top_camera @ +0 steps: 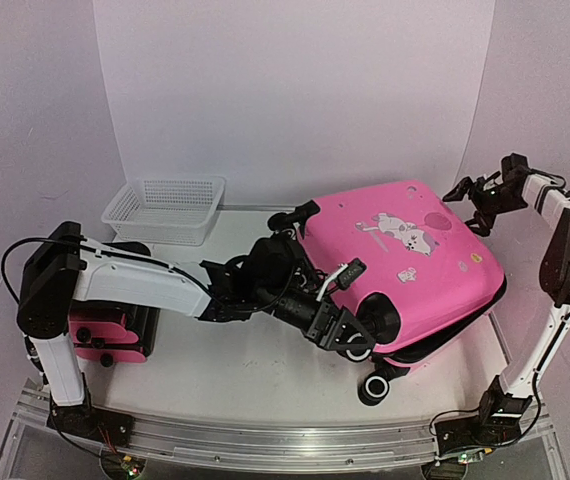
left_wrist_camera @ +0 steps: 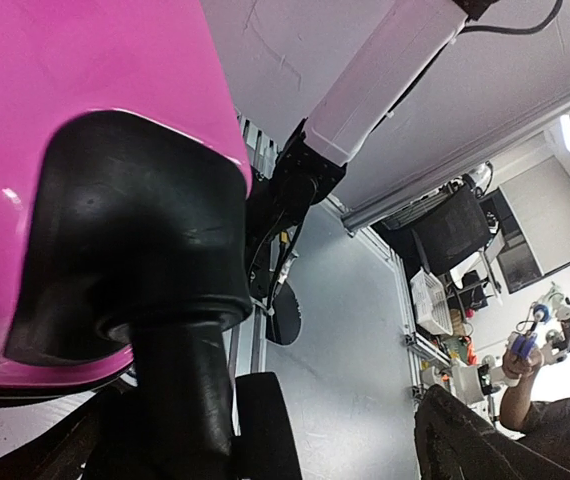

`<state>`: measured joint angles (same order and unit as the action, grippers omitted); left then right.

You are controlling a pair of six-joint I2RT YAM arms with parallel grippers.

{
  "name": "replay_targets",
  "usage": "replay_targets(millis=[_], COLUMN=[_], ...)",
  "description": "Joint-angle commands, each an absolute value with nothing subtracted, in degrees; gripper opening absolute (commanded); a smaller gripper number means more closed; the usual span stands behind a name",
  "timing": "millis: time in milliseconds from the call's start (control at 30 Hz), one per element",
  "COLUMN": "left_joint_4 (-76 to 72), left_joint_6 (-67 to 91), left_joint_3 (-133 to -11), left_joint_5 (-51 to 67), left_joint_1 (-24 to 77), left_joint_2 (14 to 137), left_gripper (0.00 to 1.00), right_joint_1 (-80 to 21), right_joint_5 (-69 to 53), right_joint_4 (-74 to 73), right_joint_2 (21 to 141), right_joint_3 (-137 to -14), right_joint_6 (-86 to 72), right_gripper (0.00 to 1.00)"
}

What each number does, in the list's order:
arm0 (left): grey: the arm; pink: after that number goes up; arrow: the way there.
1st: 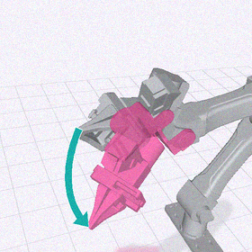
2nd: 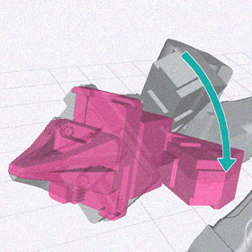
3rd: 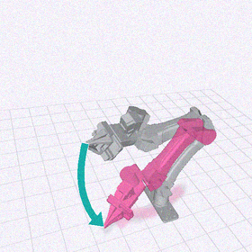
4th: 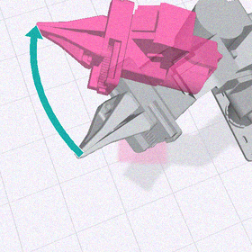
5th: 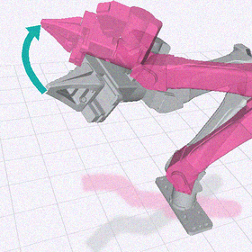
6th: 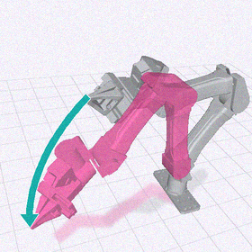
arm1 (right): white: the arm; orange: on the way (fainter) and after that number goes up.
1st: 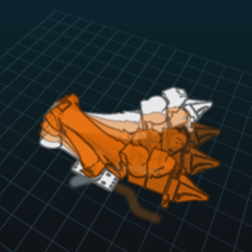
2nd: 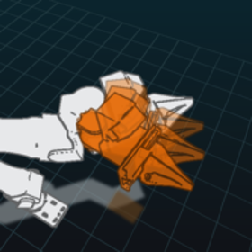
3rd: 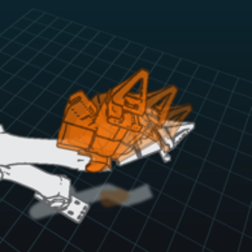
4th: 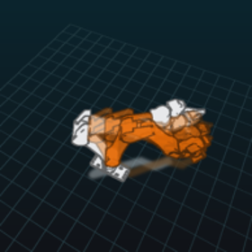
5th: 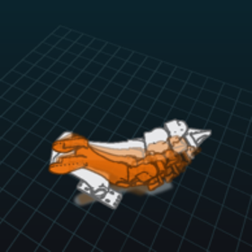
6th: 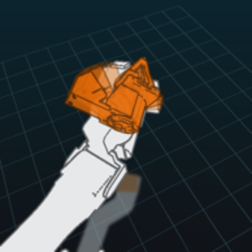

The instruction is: Open, take out, and arrange the luggage

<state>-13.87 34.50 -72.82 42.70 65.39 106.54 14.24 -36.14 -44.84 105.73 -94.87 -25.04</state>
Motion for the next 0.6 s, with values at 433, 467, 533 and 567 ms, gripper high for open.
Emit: replay_targets(millis=[433, 467, 533, 567], left_joint_4=[8.5, 8.7, 9.2, 9.6], left_joint_6=[16.2, 15.9, 15.7, 16.0], left_joint_3=[-90.3, -90.6, -91.3, -91.5], left_joint_5=[21.3, 21.0, 20.7, 20.6], left_joint_1=[71.2, 71.0, 70.0, 69.3], left_joint_2=[108.2, 107.3, 105.6, 104.8], left_gripper=[0.29, 0.25, 0.19, 0.14], right_joint_1=[13.7, 13.7, 13.2, 12.7], right_joint_5=[-37.0, -37.1, -37.9, -38.8], right_joint_4=[-43.8, -43.7, -43.3, -42.6], right_joint_2=[101.8, 101.4, 100.7, 100.4], right_joint_3=[-91.0, -90.5, -89.2, -88.3], right_joint_6=[-22.9, -22.9, -23.3, -23.8], right_gripper=[0.98, 0.98, 0.98, 0.98])
